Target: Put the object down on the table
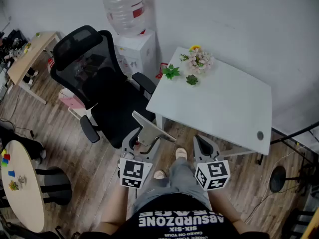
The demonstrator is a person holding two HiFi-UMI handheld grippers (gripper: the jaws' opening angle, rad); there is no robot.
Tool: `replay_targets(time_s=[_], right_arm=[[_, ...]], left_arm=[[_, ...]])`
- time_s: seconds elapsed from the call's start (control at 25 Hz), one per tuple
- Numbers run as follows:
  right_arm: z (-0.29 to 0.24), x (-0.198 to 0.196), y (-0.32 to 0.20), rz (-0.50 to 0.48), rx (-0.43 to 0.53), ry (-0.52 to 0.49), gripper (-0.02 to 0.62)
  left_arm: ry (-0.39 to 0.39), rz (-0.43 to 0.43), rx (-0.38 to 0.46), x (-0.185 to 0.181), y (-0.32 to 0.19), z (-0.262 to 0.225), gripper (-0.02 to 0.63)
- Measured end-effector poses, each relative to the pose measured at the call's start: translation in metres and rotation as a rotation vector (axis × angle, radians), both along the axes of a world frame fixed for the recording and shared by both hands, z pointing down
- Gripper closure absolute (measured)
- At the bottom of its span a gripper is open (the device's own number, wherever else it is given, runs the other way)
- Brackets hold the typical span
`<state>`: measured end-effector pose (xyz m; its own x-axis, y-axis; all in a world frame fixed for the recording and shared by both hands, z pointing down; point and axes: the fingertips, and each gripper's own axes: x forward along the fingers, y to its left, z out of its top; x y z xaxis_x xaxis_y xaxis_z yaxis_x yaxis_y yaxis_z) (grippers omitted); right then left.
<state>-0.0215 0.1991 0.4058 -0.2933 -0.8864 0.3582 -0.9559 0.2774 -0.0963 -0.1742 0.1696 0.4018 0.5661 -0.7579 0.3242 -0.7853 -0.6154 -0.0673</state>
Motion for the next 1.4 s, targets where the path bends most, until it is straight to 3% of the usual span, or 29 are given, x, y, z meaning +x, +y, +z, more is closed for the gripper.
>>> replay_targets(time_s=[0.4,1.4], right_arm=[[0.003,0.013,-0.017,-0.01,-0.002,0.007,0.598],[0.006,0.055,-0.122,-0.046,-0.022,-0.013,0.598]], left_arm=[[-0.011,-0.004,-0.005,0.012,-0.021,0.0,0.321],[-0.006,-0.007,-0.026,0.063,-0.12,-0.001,0.321]])
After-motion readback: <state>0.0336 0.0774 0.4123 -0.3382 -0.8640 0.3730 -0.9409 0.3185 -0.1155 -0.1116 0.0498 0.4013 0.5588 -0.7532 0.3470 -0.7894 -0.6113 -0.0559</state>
